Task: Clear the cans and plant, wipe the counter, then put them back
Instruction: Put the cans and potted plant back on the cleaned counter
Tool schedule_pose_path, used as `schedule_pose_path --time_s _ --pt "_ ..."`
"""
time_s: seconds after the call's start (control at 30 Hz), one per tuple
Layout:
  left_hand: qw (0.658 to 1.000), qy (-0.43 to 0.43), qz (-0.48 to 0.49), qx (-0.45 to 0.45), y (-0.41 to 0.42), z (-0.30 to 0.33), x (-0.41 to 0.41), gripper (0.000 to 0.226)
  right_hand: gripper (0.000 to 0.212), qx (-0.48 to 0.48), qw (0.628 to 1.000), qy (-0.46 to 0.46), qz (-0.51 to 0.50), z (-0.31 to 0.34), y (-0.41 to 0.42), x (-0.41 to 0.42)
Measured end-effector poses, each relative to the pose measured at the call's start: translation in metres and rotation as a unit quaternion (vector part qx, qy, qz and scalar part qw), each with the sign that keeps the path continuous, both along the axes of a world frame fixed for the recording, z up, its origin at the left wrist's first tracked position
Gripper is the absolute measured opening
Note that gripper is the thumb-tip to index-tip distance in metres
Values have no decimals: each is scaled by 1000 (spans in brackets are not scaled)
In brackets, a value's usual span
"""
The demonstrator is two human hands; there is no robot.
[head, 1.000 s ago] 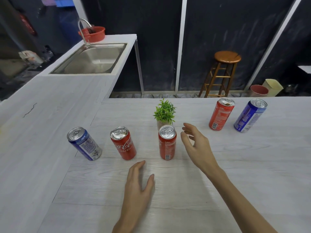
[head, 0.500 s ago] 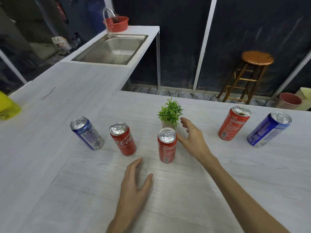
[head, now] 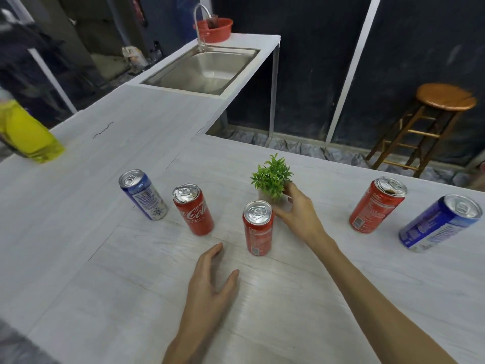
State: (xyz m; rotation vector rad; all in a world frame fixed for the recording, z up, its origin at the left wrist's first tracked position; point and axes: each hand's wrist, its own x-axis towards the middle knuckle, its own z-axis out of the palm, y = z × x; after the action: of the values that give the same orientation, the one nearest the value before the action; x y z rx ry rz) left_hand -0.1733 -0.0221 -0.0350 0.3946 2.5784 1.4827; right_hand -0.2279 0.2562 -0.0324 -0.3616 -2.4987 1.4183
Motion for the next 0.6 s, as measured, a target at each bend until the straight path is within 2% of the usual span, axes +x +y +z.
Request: schedule_pose_path --time_s 0.6 --pt "1000 -2 16 3 6 -2 3 61 53 -37 999 12 7 -12 2 -10"
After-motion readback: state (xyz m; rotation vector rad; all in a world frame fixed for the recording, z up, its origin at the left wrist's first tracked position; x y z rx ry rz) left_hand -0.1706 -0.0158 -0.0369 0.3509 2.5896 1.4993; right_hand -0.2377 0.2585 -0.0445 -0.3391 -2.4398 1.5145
